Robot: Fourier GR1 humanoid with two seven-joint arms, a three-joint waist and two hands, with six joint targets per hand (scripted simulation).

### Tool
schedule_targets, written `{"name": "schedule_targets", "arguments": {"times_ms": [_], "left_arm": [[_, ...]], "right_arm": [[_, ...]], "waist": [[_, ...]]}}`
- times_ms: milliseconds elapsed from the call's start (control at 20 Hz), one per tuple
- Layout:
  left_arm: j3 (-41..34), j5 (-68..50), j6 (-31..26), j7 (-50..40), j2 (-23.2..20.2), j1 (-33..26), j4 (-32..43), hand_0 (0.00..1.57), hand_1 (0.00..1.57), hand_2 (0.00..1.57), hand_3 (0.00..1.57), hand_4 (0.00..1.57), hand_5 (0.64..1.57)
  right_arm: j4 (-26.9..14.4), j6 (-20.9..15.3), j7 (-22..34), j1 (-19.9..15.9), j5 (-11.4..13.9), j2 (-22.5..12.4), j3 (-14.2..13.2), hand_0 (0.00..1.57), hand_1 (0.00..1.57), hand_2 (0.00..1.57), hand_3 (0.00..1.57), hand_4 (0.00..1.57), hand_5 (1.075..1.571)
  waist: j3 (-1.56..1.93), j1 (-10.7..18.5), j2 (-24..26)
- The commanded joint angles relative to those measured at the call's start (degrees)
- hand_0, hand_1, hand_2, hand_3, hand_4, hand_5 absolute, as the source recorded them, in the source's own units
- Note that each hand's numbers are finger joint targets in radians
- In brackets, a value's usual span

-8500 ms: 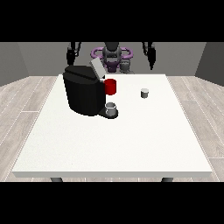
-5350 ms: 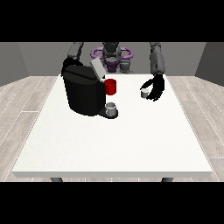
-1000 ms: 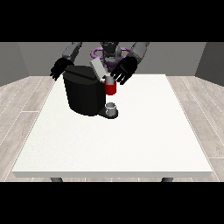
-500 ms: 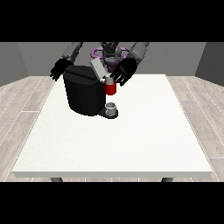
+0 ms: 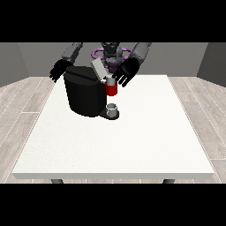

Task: Insert the coffee pod into the coffee machine and close the lid

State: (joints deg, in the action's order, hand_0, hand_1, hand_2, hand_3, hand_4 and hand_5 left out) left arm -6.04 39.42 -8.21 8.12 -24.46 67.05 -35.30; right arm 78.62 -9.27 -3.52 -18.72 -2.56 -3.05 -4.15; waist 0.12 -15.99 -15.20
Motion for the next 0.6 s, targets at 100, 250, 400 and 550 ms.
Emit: {"name": "schedule_targets", "arguments": {"times_ms": [100,250,400,550], "left_arm": [[-0.8,0.4,-1.1,2.8,-3.8,1.0,0.6,1.07,1.07,1.12,0.97,0.36,1.571],[0.0,0.9,0.2,1.1,-0.4,-1.1,0.6,1.02,1.02,1.09,0.9,0.37,1.571],[3.3,3.8,-1.8,2.9,-1.1,0.3,0.1,0.0,0.0,0.38,0.11,0.0,1.571],[1.8,3.8,-3.3,4.2,-5.7,1.1,1.7,0.0,0.0,0.0,0.0,0.0,1.571]], "right_arm": [[0.9,-1.4,-0.3,-0.9,1.1,0.6,0.6,0.0,0.0,0.0,0.0,0.43,1.571],[-0.2,-0.7,-3.3,2.3,1.4,1.7,1.7,0.0,0.0,0.0,0.0,0.46,1.571],[-0.2,-2.2,-0.3,-2.2,1.6,1.0,0.8,0.0,0.0,0.0,0.0,0.47,1.571],[1.3,-1.9,-0.8,-0.6,2.2,1.3,2.1,0.0,0.0,0.0,0.0,0.41,1.571]], "waist": [[-0.12,0.6,-1.9],[-0.11,0.5,-0.2],[-0.11,1.0,-1.1],[-0.12,-0.6,-3.1]]}}
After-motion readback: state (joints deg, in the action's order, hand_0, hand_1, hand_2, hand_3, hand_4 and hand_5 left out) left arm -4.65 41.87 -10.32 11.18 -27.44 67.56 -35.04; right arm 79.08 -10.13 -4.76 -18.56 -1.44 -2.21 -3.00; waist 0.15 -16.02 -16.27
